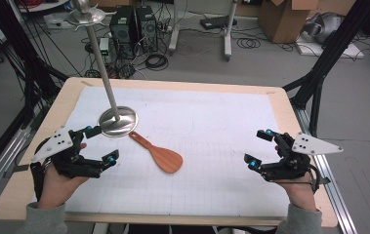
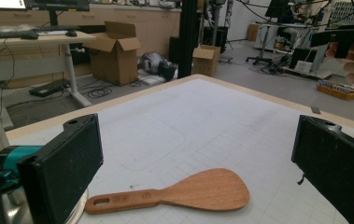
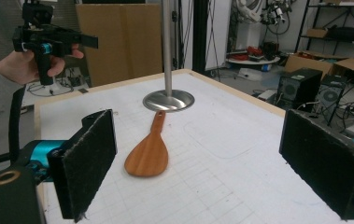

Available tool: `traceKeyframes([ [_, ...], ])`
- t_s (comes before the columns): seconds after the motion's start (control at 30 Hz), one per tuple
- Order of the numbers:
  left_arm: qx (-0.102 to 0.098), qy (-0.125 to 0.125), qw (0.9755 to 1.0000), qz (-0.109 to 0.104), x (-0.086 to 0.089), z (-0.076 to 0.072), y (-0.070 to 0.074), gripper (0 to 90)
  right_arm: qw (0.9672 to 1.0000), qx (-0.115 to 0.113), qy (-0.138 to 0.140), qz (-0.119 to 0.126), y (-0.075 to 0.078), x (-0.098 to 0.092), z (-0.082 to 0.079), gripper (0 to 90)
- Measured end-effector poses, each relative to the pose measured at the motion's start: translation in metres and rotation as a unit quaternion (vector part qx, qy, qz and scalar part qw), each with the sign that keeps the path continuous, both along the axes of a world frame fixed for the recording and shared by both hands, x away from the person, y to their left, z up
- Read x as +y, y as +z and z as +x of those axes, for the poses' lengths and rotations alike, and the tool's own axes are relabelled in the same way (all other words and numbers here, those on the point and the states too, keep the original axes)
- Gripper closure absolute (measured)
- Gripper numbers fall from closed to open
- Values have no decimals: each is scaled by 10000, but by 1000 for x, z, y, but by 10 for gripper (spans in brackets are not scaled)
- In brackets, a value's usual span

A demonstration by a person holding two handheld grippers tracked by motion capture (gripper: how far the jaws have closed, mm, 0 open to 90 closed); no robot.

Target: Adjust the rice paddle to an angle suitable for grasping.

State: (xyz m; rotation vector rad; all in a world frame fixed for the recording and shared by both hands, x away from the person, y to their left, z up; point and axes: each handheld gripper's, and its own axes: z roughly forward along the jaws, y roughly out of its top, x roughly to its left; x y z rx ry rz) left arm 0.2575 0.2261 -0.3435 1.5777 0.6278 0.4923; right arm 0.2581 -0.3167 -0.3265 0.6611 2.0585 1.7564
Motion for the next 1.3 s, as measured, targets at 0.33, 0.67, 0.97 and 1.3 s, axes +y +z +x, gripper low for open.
traceKeyframes([
  [0.33,-26,123,9999,61,-10,4,-4,76,10000,30,-23,-30,-1,-1,0,98],
  [0.67,365,377,9980,351,-27,15,-16,257,9999,73,-64,-39,-2,-5,-2,99],
  [0.97,548,342,9968,473,-35,21,-27,486,9998,68,-146,84,-2,-15,-5,100],
  [1.3,1093,326,9905,772,-57,38,-50,697,10000,73,34,0,-2,-15,-4,100],
])
